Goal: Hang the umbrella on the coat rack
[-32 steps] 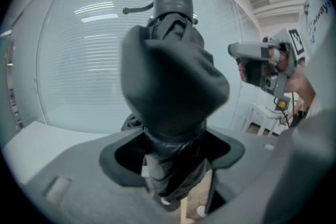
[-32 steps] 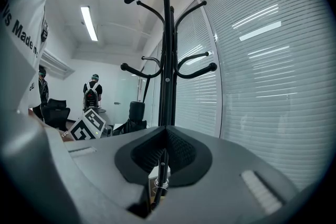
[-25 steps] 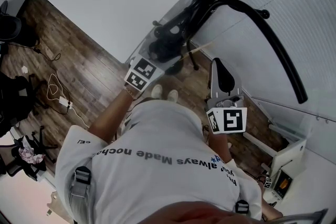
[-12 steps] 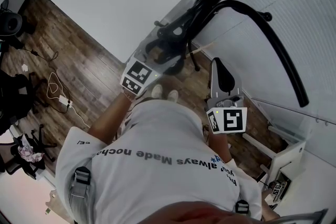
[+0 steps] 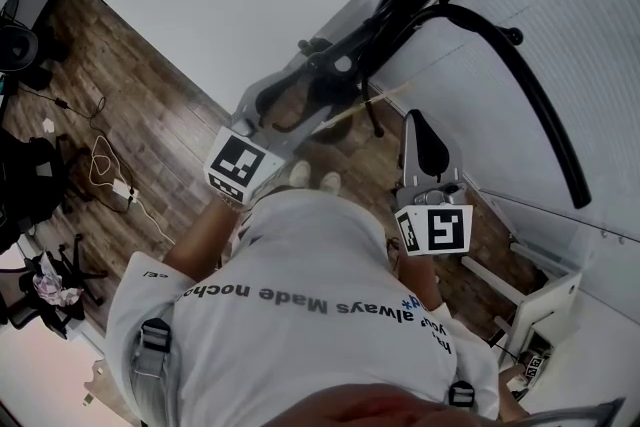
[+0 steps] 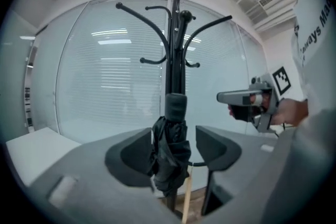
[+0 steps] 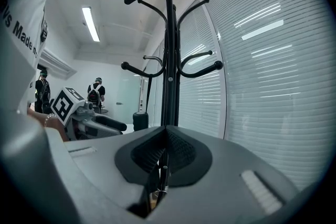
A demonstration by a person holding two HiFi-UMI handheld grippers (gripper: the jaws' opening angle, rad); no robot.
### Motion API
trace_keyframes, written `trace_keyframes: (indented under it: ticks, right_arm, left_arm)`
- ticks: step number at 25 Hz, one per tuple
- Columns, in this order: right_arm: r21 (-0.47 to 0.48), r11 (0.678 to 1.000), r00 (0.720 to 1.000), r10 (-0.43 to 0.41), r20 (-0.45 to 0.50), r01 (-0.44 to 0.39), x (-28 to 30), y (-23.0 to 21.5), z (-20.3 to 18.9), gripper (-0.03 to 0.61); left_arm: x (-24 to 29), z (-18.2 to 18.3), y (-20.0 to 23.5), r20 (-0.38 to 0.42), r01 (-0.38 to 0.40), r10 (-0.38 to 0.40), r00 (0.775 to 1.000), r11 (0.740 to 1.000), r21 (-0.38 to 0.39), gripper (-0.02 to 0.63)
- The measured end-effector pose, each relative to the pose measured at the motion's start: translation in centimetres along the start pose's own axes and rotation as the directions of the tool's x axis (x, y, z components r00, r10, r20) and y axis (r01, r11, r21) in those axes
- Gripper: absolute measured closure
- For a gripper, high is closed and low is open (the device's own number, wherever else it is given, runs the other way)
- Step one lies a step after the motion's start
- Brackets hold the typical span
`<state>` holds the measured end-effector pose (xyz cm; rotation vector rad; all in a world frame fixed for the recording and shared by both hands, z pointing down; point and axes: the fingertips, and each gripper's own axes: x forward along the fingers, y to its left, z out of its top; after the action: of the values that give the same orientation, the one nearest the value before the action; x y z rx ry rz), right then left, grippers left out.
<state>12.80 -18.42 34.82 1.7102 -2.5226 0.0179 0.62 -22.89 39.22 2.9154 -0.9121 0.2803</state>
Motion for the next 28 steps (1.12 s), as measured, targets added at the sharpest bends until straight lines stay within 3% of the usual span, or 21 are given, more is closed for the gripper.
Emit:
trace_keyframes:
  ticks: [8, 15, 28]
  right_arm:
    - [-0.012, 1.0, 1.0, 0.011, 0.003, -0.011, 0.0, 0.6, 0.5, 0.577]
    - [-0.028, 0.999, 1.0, 0.021, -0.001, -0.021, -0.2, 0.9, 0.7, 0.577]
    - [-0.048, 0.999, 1.0, 0.021, -0.015, -0.022, -0.5, 1.6, 0.7, 0.577]
  left_arm:
    - [-2.9, 2.7, 0.9, 0.091, -0.059, 0.062, 0.994, 0.998, -0.03, 0.475]
    - [-4.2, 2.8, 1.1, 0.105, -0.1, 0.102, 0.989, 0.995, -0.024, 0.591]
    - [-5.2, 2.8, 1.0, 0.111, -0.106, 0.11, 0.988, 0.994, -0.04, 0.604]
